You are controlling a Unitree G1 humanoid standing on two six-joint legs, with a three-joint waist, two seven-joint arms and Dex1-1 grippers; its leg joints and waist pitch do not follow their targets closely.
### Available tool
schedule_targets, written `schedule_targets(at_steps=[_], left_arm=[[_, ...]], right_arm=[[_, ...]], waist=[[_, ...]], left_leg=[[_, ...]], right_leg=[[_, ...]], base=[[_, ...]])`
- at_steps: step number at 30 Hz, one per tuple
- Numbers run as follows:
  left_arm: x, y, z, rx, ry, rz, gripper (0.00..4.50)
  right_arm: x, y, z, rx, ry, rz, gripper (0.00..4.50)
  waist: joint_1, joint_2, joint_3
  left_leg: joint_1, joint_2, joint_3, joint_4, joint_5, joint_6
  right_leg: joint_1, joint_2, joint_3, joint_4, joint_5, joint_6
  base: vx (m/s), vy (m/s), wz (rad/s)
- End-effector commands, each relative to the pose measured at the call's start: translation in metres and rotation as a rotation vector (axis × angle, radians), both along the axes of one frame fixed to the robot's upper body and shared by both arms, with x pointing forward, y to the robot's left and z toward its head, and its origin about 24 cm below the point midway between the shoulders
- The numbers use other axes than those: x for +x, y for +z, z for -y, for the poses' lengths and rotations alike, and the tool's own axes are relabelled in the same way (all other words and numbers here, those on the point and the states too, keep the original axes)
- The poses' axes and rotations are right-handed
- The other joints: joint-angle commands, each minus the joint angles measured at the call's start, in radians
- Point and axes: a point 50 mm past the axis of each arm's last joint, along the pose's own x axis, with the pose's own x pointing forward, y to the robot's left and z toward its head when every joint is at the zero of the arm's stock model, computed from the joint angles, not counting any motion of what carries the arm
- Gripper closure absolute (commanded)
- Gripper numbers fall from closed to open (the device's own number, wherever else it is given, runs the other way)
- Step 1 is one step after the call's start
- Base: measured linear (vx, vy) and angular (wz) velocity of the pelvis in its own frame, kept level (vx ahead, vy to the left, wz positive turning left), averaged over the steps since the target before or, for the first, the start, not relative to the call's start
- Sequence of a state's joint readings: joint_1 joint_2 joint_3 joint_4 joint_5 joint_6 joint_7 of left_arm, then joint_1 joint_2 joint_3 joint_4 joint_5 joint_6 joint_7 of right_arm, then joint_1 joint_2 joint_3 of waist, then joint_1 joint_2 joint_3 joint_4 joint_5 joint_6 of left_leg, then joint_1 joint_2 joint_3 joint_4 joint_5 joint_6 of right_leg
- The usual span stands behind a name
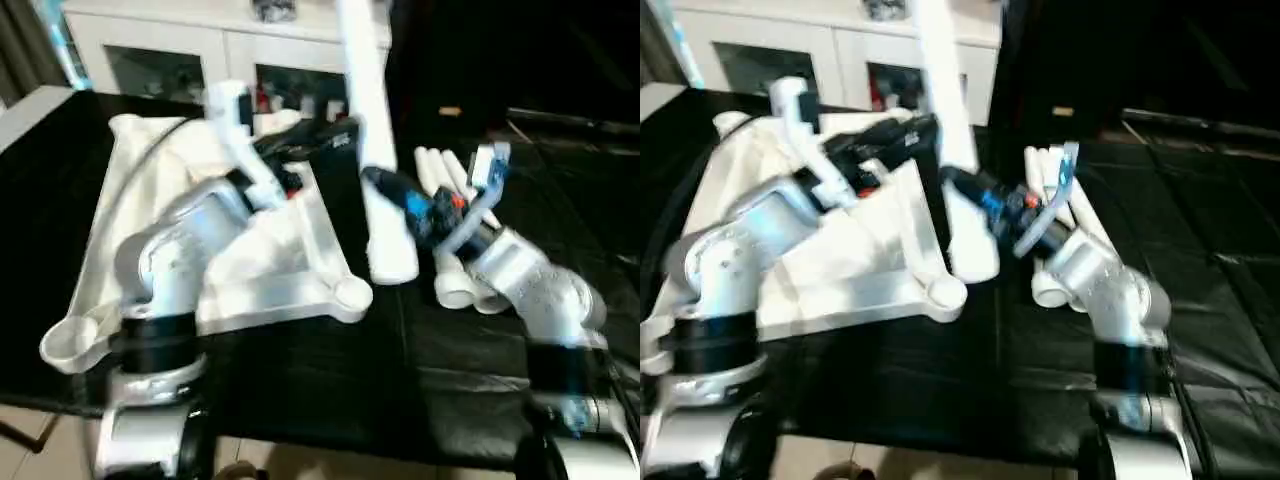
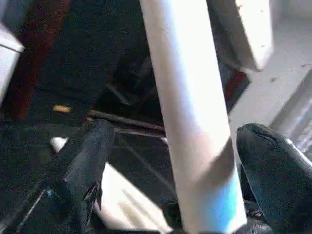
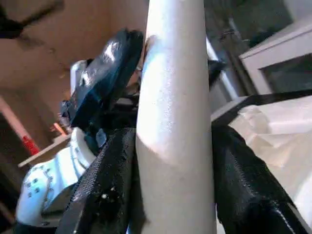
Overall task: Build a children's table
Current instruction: Pick table leg
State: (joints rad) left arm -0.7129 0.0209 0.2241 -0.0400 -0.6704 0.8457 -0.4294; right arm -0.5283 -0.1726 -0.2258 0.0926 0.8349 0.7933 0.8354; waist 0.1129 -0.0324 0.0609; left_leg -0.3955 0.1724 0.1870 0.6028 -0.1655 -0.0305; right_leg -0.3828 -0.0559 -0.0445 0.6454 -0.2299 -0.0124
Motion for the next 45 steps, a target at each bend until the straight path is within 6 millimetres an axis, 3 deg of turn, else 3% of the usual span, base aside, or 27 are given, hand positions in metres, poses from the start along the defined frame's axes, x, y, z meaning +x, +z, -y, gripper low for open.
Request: schedule_targets(at_steps=[1,2,3,7,10,11,15,17,21,29,45], left_arm=[[-0.002,0.009,0.003,-0.037,-0.023,0.007,0.00],[-0.004,0.015,0.006,-0.086,-0.049,0.009,0.30],[-0.005,0.017,0.007,-0.103,-0.062,0.009,0.30],[-0.012,0.022,0.013,-0.115,-0.116,0.028,0.63],[-0.011,0.020,0.017,-0.065,-0.084,0.009,0.85],[-0.008,0.019,0.018,-0.046,-0.056,-0.006,1.08],[0.000,0.016,0.022,-0.006,0.062,-0.074,1.31],[0.004,0.014,0.022,-0.002,0.116,-0.107,1.52],[0.012,0.012,0.020,-0.013,0.229,-0.163,1.73],[0.013,0.010,0.025,-0.015,0.262,-0.198,2.49],[0.013,0.009,0.030,-0.032,0.307,-0.236,2.68]], right_arm=[[-0.006,0.005,0.002,0.003,0.022,0.031,2.64],[-0.008,0.004,0.001,-0.011,0.024,0.037,2.64],[-0.009,0.003,0.001,-0.017,0.024,0.040,2.64],[-0.010,0.000,-0.001,-0.067,-0.002,0.048,2.64],[-0.007,0.000,-0.004,-0.146,-0.088,0.071,2.64],[-0.006,0.001,-0.005,-0.164,-0.110,0.085,2.64],[-0.005,0.004,-0.014,-0.226,-0.178,0.123,2.64],[-0.006,0.005,-0.019,-0.266,-0.198,0.155,2.64],[-0.008,0.005,-0.028,-0.358,-0.251,0.225,2.64],[-0.007,0.006,-0.036,-0.460,-0.329,0.319,2.64],[-0.002,0.003,-0.041,-0.523,-0.407,0.381,2.65]], waist=[[0.002,0.000,-0.071],[0.003,0.001,-0.071],[0.003,0.004,-0.072],[0.001,0.001,-0.072],[-0.002,0.001,-0.068],[-0.002,0.001,-0.068],[-0.004,0.006,-0.068],[-0.003,0.002,-0.068],[-0.004,0.005,-0.070],[-0.010,0.012,-0.073],[-0.019,0.010,-0.072]], left_leg=[[0.027,0.057,-0.023,-0.062,-0.115,0.005],[0.026,0.056,-0.024,-0.062,-0.117,-0.002],[0.025,0.057,-0.025,-0.062,-0.116,-0.003],[0.026,0.056,-0.025,-0.063,-0.114,-0.004],[0.026,0.056,-0.026,-0.066,-0.124,-0.014],[0.027,0.056,-0.026,-0.066,-0.132,-0.017],[0.028,0.060,-0.029,-0.069,-0.143,-0.032],[0.027,0.057,-0.029,-0.068,-0.143,-0.030],[0.026,0.057,-0.031,-0.067,-0.130,-0.029],[0.027,0.059,-0.031,-0.065,-0.118,-0.016],[0.025,0.058,-0.030,-0.066,-0.130,-0.011]], right_leg=[[0.044,-0.088,0.046,-0.085,-0.063,-0.201],[0.045,-0.089,0.045,-0.086,-0.060,-0.199],[0.045,-0.089,0.045,-0.085,-0.056,-0.201],[0.044,-0.087,0.045,-0.086,-0.051,-0.196],[0.043,-0.086,0.046,-0.091,-0.084,-0.169],[0.042,-0.087,0.047,-0.092,-0.099,-0.165],[0.040,-0.086,0.047,-0.092,-0.110,-0.149],[0.043,-0.087,0.048,-0.093,-0.093,-0.146],[0.043,-0.084,0.047,-0.091,-0.049,-0.136],[0.044,-0.082,0.046,-0.084,0.039,-0.169],[0.046,-0.083,0.046,-0.085,0.036,-0.175]], base=[[0.000,0.000,0.00],[0.000,0.000,0.00],[0.000,0.000,0.00],[0.000,0.000,0.00],[0.000,0.000,0.00],[0.000,0.000,0.00],[0.000,0.000,0.00],[0.000,0.000,0.00],[0.000,0.000,0.00],[0.000,0.000,0.00],[0.000,0.000,0.00]])
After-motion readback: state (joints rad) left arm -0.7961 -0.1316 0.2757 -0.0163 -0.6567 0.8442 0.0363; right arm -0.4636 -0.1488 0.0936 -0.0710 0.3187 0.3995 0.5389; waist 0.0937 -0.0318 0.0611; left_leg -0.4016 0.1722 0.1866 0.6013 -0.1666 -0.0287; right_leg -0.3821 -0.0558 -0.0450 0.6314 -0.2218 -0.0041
